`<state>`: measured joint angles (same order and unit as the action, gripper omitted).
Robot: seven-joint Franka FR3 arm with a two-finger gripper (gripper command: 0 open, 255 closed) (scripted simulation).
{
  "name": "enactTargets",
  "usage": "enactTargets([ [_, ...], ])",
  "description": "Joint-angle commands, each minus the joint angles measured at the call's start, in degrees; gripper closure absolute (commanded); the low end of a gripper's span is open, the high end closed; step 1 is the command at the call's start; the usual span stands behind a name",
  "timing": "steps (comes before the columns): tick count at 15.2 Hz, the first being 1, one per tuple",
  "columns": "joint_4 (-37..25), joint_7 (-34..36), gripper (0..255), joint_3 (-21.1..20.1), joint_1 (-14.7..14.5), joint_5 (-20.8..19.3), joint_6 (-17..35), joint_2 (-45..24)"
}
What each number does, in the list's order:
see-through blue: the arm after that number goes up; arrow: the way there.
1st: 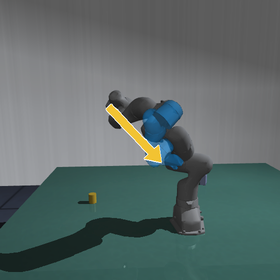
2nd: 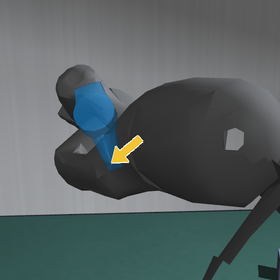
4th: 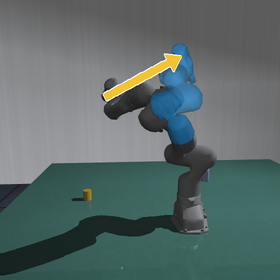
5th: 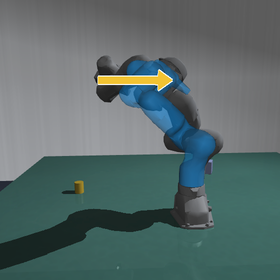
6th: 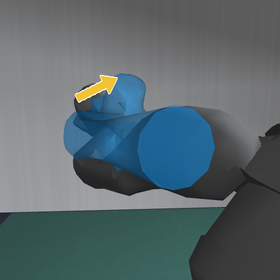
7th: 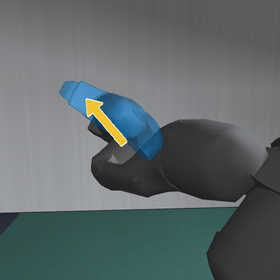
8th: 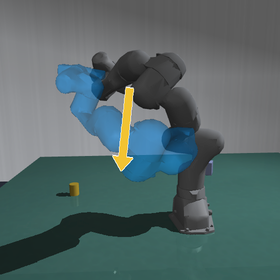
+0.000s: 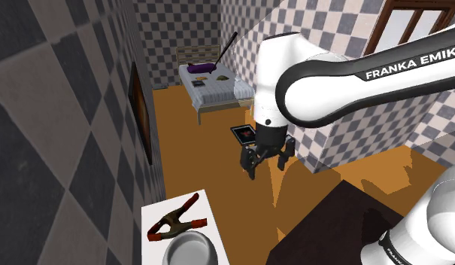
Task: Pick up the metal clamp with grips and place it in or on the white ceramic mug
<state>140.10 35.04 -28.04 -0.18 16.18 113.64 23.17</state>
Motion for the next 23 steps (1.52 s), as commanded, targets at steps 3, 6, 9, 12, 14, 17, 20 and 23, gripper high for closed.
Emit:
enactTargets([
  [3,-3.6,9.6,0,-5.4,1.1,-2.0,6.1,-8.9],
  [6,-6.9,17.5,0,-8.7,2.1,-5.9,10.3,-16.6],
  [9,-11.0,26.2,0,-10.5,1.9,-11.9,13.7,-25.0],
  [12,-15.9,35.0,0,-10.2,0.1,-18.7,15.7,-33.5],
  [14,-19.7,40.2,0,-8.8,-2.2,-22.8,16.5,-38.9],
  [17,-26.0,46.7,0,-6.1,-6.1,-27.6,16.8,-46.4],
  [20,-33.0,51.7,0,-3.2,-10.0,-31.0,16.4,-53.4],
  [23,-40.9,55.6,0,-0.4,-13.7,-33.1,15.5,-60.3],
])
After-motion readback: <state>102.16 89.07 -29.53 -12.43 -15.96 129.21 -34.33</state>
